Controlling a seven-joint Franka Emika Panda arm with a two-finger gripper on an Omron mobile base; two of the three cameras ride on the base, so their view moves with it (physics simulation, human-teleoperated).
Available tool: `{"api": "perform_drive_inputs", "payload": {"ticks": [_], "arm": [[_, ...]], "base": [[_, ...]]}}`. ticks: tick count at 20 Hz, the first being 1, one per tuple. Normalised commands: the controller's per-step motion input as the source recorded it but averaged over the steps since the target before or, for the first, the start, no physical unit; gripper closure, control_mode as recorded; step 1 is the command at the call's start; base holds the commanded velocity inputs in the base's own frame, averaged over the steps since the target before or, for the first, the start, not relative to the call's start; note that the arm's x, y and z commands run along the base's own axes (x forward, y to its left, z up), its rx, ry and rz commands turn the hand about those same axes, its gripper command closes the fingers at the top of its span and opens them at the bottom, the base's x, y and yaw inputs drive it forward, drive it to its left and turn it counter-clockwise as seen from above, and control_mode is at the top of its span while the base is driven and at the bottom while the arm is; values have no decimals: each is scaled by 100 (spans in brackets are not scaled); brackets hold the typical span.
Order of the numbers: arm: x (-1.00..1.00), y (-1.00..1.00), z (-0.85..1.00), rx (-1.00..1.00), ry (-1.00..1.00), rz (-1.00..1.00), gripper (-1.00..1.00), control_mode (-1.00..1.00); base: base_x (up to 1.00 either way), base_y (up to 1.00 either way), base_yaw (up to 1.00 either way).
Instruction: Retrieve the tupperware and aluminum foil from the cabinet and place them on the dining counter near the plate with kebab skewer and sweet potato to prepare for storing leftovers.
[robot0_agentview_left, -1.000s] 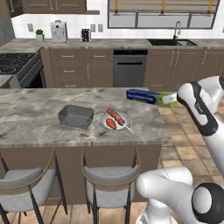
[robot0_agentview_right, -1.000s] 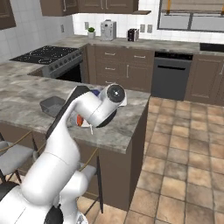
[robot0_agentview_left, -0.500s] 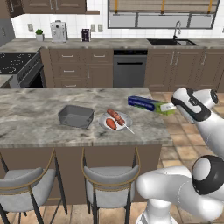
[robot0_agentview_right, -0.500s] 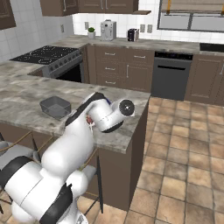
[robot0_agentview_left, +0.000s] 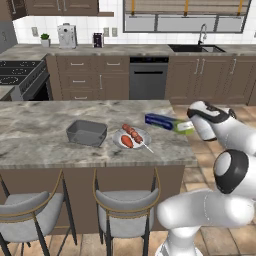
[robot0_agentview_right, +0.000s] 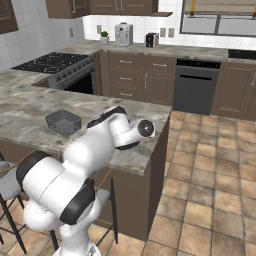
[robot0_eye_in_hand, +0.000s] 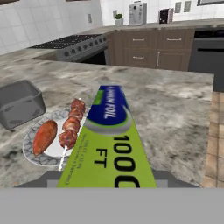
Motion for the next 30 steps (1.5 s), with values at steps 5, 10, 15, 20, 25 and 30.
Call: {"api": "perform_drive_inputs", "payload": {"ticks": [5, 10, 15, 20, 25, 30], "arm": [[47, 0, -39, 0, 0, -2, 100, -100], [50, 0, -36, 0, 0, -2, 100, -100], [45, 0, -42, 0, 0, -2, 100, -100], [26, 0, -50, 0, 0, -2, 100, -100], [9, 0, -29, 0, 0, -4, -100, -100], [0, 0, 60, 0, 0, -6, -100, -100]], "base": [[0, 0, 0], [0, 0, 0], [0, 0, 0], [0, 0, 0], [0, 0, 0], [0, 0, 0]]}}
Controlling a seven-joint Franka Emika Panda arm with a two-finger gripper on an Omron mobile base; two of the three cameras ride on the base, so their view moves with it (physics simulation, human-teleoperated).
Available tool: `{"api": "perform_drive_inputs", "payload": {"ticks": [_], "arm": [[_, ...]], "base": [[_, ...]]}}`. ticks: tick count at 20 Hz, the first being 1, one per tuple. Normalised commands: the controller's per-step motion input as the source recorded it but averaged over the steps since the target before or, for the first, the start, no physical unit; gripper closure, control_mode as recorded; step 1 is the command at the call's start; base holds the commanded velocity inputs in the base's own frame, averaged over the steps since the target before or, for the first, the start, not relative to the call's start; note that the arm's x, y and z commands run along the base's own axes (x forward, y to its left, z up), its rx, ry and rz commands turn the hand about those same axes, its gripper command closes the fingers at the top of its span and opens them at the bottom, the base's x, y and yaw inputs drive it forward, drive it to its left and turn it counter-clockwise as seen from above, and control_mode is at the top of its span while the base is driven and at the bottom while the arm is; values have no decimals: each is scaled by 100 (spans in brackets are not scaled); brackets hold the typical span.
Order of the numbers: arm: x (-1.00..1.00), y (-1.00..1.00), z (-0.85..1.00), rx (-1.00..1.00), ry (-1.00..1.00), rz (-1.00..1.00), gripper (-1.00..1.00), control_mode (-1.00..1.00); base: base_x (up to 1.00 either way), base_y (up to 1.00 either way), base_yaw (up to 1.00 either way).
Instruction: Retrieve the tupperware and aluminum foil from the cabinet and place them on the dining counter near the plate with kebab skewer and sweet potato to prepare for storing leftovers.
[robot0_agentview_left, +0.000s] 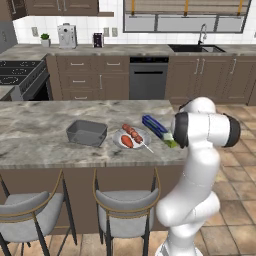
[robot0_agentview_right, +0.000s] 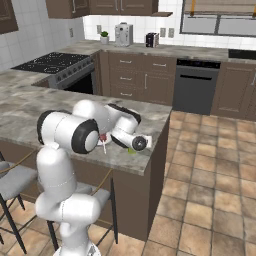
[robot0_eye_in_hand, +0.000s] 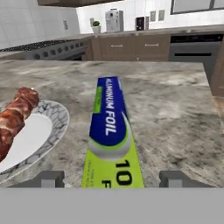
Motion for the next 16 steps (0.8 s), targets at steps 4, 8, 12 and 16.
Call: {"api": "perform_drive_inputs", "payload": {"ticks": [4, 8, 12, 16], "arm": [[0, 0, 100, 0, -3, -3, -100, -100], [-15, 0, 100, -2, 0, -6, -100, -100], [-57, 0, 100, -4, 0, -7, -100, -100], [-88, -1, 100, -9, 0, -8, -100, -100]], "base": [[0, 0, 0], [0, 0, 0], [0, 0, 0], [0, 0, 0]]}}
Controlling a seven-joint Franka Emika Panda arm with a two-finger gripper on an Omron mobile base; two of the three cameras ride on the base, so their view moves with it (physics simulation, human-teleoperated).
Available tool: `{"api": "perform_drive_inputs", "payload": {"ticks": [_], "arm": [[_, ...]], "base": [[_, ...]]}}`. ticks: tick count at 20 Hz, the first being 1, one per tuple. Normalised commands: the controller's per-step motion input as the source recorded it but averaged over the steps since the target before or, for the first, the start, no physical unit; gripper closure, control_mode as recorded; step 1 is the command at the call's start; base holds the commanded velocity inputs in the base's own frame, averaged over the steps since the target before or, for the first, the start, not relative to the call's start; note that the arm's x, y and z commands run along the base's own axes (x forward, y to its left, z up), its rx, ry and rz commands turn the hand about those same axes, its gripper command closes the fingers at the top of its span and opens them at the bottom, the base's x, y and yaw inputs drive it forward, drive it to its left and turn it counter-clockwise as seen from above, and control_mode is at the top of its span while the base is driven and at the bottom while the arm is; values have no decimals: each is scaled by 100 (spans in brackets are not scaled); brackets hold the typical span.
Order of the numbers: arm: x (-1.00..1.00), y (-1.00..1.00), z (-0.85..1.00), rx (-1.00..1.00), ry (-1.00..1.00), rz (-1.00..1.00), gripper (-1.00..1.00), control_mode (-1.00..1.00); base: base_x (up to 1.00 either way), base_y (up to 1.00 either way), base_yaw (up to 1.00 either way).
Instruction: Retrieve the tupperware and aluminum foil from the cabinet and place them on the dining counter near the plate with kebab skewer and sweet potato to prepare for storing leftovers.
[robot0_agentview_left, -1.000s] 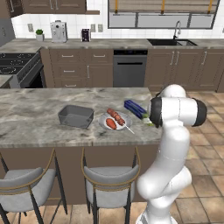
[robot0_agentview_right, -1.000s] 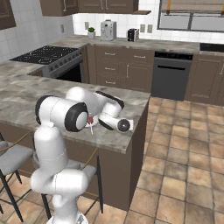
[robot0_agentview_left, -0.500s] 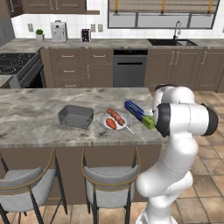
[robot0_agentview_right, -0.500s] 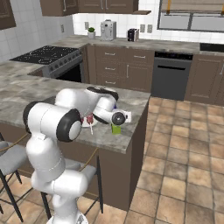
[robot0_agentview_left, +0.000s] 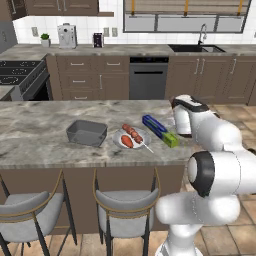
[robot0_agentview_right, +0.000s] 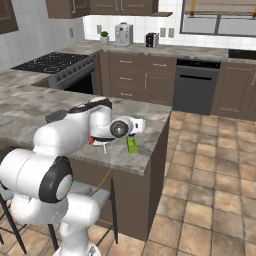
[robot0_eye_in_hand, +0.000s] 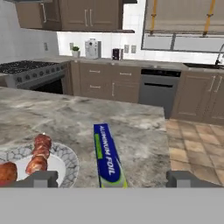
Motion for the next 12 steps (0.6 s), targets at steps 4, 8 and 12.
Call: {"api": "perform_drive_inputs", "payload": {"ticks": [4, 8, 12], "arm": [[-100, -1, 93, -13, 3, -2, -100, -100], [-99, -1, 99, -16, 10, 0, -100, -100], [-97, -13, 100, -18, 6, 0, -100, -100]], "base": [[0, 0, 0], [0, 0, 0], [0, 0, 0]]}}
